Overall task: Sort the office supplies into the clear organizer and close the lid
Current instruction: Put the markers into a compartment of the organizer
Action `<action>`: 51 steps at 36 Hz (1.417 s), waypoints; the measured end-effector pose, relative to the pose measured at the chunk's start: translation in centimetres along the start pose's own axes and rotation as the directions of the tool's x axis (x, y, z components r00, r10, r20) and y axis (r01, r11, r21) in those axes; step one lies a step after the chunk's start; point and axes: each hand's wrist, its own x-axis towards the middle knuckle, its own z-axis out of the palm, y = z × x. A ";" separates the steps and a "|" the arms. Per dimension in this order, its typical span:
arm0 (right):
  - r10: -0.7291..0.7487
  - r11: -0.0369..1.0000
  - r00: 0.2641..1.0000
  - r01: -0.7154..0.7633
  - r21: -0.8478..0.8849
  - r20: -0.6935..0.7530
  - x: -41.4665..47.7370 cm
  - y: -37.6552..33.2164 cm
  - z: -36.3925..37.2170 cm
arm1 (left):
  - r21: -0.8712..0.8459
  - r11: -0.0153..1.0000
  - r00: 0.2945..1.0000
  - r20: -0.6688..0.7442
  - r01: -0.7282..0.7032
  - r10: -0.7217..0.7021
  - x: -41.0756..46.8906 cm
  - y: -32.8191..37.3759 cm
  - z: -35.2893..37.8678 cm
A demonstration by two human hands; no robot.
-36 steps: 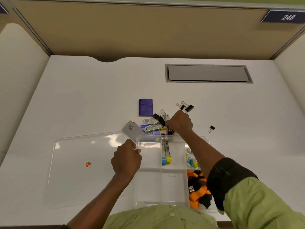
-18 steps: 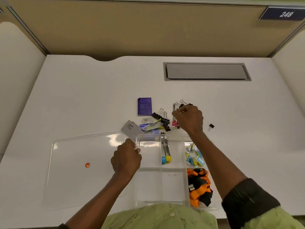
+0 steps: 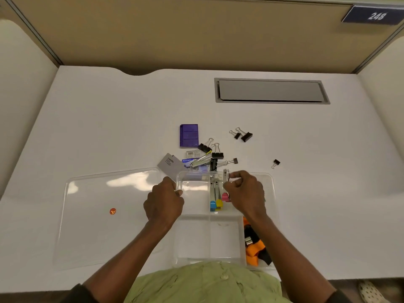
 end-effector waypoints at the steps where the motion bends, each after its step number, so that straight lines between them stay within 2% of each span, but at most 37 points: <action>1: -0.006 0.997 1.000 0.005 -0.076 -0.010 -0.2 0.3 0.4 | 0.004 1.000 1.000 0.000 -0.002 0.002 0.0 0.0 0.1; 5: -0.069 0.944 0.996 0.050 -0.326 -0.047 -0.6 0.7 1.9 | 0.024 1.000 1.000 -0.006 -0.012 0.012 -0.1 0.0 0.2; 9: -0.107 0.867 0.994 0.094 -0.489 0.000 -0.9 0.1 2.9 | 0.031 0.999 1.000 -0.001 -0.018 0.018 -0.1 0.0 0.2; 13: -0.079 0.862 0.997 0.065 -0.502 -0.006 -0.2 0.2 3.4 | 0.028 0.999 1.000 0.007 -0.017 0.017 -0.1 0.0 0.2; 23: -0.193 0.825 0.980 0.184 -0.535 0.040 0.2 1.3 4.2 | 0.047 0.998 0.999 0.015 -0.034 0.034 -0.1 -0.1 0.3; 30: -0.205 0.808 0.971 0.240 -0.537 0.126 0.2 2.0 4.4 | 0.057 0.998 0.998 0.047 -0.033 0.031 -0.2 0.2 0.3; 37: -0.358 0.765 0.933 0.308 -0.566 0.024 0.5 0.2 2.9 | 0.048 0.998 0.999 0.041 -0.027 0.025 -0.2 0.1 0.0; 40: -0.516 0.760 0.854 0.419 -0.498 -0.068 1.3 -2.7 1.0 | 0.039 0.999 0.999 0.047 -0.021 0.019 -0.2 0.2 -0.1; 43: -0.618 0.711 0.786 0.573 -0.407 0.028 3.7 -5.5 0.2 | 0.038 0.999 0.999 0.047 -0.021 0.019 -0.2 0.3 -0.1; 46: -0.601 0.643 0.769 0.626 -0.440 0.216 7.3 -6.5 1.1 | 0.036 0.999 0.999 0.040 -0.022 0.020 -0.2 0.4 -0.2; 51: -0.553 0.379 0.649 0.754 -0.537 0.522 11.7 -6.9 2.9 | 0.002 1.000 0.999 0.040 -0.011 0.011 -0.2 0.3 -0.4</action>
